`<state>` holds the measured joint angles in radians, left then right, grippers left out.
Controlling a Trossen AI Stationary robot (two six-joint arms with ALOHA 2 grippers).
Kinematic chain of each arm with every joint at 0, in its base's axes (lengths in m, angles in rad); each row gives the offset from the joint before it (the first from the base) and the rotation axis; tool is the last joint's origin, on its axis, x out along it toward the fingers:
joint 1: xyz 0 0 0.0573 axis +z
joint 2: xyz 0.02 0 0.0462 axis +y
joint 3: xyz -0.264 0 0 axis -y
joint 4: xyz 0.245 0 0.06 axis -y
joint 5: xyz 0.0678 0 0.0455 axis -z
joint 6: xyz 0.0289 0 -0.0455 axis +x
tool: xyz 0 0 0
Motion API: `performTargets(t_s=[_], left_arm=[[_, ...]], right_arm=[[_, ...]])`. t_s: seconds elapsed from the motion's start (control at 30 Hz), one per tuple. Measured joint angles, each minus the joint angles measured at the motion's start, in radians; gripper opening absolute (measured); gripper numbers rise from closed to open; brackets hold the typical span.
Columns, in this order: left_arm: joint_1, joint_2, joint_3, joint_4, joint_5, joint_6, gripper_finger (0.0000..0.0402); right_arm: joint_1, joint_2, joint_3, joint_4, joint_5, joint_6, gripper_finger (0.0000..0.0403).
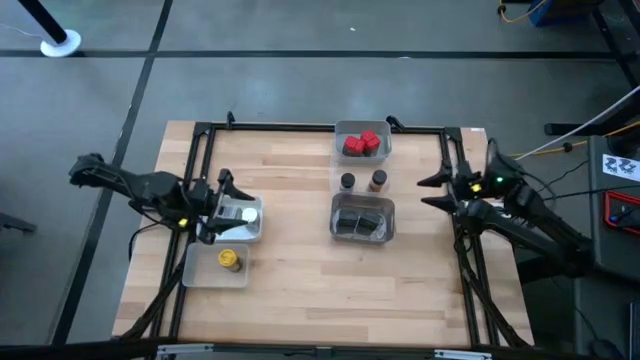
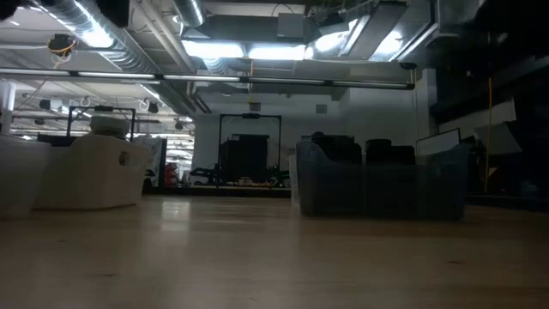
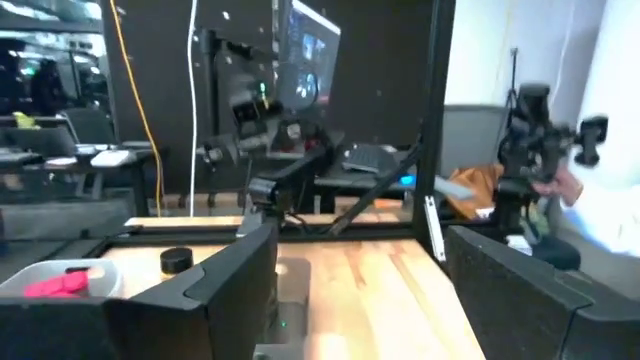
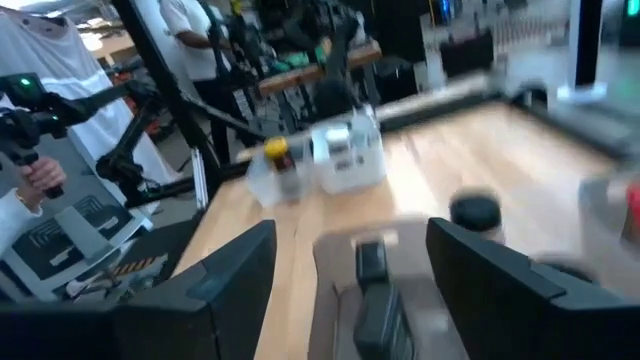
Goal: Sort spices by type
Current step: Return to Home Position
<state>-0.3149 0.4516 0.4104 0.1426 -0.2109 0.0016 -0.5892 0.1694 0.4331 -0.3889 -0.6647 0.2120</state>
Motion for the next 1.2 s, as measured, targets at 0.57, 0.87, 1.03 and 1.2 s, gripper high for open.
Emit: performTargets(t_s=[0.57, 0.87, 1.03, 1.2], left_arm=[[0.079, -0.453, -0.294, 0.010, -0.002, -0.033, 0.0276], [0.081, -0.444, -0.401, 0.036, -0.001, -0.078, 0.0276], [0.082, -0.448, -0.401, 0.023, -0.002, -0.072, 0.0276], [0.082, -0.448, -0.401, -0.082, -0.002, -0.040, 0.0276]], right_arm=[[0.001, -0.018, -0.269, 0.206, -0.086, 0.073, 0.0260], [0.114, -0.109, -0.351, 0.233, 0.046, 0.123, 0.0260], [0.235, -0.116, -0.359, 0.311, 0.143, 0.110, 0.0260], [0.350, -0.115, -0.359, 0.331, 0.225, 0.025, 0.0260]])
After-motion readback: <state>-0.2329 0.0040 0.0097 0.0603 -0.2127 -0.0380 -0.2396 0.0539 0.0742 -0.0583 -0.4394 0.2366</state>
